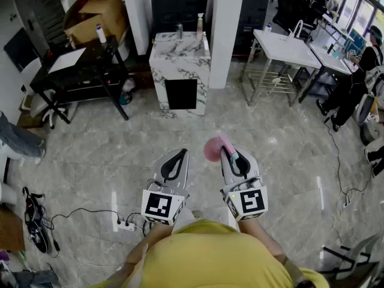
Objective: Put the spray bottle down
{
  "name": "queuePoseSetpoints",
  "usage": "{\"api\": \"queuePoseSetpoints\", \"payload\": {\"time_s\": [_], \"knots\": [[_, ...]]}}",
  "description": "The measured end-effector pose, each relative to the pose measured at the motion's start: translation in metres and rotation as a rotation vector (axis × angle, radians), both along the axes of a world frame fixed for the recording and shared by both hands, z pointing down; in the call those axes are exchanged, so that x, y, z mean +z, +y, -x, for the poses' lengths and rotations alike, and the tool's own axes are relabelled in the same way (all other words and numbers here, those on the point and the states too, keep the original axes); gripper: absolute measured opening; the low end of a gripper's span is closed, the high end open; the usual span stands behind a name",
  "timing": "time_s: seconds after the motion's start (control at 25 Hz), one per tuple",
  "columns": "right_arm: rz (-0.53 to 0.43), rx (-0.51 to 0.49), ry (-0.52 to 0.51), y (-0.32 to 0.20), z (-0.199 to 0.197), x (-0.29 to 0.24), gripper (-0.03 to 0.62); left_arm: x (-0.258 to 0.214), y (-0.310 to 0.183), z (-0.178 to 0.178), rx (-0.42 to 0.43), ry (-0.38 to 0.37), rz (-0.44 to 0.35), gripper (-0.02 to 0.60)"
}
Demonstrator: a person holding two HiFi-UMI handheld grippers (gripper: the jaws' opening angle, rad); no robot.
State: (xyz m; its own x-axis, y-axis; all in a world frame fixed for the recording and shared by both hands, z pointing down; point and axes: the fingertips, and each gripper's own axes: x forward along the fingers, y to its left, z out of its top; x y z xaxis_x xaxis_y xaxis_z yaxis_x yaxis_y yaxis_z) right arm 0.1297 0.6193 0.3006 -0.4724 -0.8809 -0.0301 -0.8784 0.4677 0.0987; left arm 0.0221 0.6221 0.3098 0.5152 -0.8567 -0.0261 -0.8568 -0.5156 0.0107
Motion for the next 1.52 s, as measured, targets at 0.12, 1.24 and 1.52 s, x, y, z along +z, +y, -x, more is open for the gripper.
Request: {"api": "queuePoseSetpoints", "payload": {"time_s": [0.12,1.24,1.52], "knots": [[0.002,0.002,-0.032,-0.011,-0.001,-0.002,0.060,0.003,-0.010,-0.006,0.003,-0.006,-0.002,0.002],[0.013,0.064,-0.019,-0.331,0.049,0.015,0.063,0.017,-0.327,0.055,0.074,-0.014,-0.023,0.002],[0.029,0.113,-0.016,-0.392,0.060,0.021,0.063,0.021,-0.392,0.059,0.140,-0.012,-0.016,0.002]]}}
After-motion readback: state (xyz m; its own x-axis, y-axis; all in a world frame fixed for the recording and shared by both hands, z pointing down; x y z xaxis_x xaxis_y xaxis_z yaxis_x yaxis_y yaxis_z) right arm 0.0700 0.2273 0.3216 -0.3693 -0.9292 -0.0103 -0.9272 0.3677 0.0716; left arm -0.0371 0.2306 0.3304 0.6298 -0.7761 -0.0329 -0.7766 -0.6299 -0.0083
